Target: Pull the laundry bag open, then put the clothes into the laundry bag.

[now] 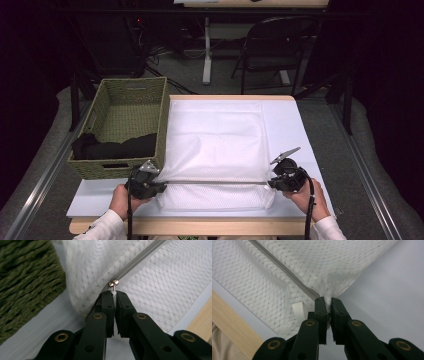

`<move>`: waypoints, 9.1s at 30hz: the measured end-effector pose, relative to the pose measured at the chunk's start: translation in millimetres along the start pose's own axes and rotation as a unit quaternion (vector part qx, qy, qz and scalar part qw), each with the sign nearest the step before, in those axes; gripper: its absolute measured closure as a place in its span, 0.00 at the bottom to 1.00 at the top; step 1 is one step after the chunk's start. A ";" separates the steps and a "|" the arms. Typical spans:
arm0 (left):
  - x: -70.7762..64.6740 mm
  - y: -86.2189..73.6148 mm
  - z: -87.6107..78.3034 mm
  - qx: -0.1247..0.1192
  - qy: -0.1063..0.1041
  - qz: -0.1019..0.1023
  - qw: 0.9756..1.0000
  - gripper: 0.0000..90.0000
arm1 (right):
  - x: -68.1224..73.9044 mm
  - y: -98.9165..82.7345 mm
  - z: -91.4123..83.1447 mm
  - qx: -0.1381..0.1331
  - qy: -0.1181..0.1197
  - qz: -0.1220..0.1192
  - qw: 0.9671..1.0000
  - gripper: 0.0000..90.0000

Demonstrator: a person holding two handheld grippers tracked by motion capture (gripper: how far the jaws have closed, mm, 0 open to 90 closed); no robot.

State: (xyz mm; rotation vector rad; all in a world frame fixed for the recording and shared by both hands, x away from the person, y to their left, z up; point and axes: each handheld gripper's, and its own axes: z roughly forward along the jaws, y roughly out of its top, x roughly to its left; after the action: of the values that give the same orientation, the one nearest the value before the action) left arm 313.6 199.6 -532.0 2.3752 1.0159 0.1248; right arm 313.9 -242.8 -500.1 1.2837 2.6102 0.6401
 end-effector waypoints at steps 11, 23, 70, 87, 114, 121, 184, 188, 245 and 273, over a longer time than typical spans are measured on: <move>6.0 -7.6 -6.6 -0.002 0.006 -0.011 1.000 0.96 | -5.5 -3.1 -2.4 0.002 -0.019 0.002 1.000 0.94; 9.8 -12.4 -9.3 0.002 0.017 -0.021 1.000 0.96 | -13.3 -7.7 1.5 0.005 -0.004 0.020 1.000 0.94; -5.2 -19.7 -28.8 0.010 -0.007 0.023 1.000 0.16 | 12.0 3.2 0.1 -0.027 0.017 -0.036 0.999 0.09; 2.3 -23.8 -37.3 -0.030 -0.004 0.046 0.999 0.16 | 20.8 14.0 14.2 -0.033 0.019 -0.067 0.997 0.10; 6.8 -19.6 -34.8 -0.027 0.002 0.039 0.999 0.12 | 45.8 52.7 30.5 -0.050 0.012 -0.152 0.987 0.56; 7.2 -18.2 -32.0 -0.021 0.001 0.040 0.999 0.12 | 59.4 59.3 45.5 -0.029 0.028 -0.189 0.981 0.70; 7.0 -16.6 -26.1 -0.003 -0.017 0.045 0.999 0.13 | 58.0 74.2 78.4 -0.002 -0.001 -0.187 0.982 0.69; 7.9 -16.6 -25.0 -0.001 -0.016 0.044 0.999 0.13 | 56.0 77.0 80.7 -0.008 -0.002 -0.180 0.984 0.69; 8.2 -17.0 -24.2 0.005 -0.036 0.050 0.998 0.10 | 47.0 87.6 53.3 -0.060 0.007 -0.148 0.987 0.97; -4.1 -7.6 -67.2 -0.028 -0.041 0.129 0.990 0.05 | 45.5 82.3 44.7 -0.066 0.030 -0.151 0.986 0.99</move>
State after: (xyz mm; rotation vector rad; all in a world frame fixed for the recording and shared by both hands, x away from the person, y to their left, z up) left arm 286.4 231.2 -478.7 2.4294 0.6550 0.1481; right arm 359.3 -149.1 -501.6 0.8187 2.6795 0.7910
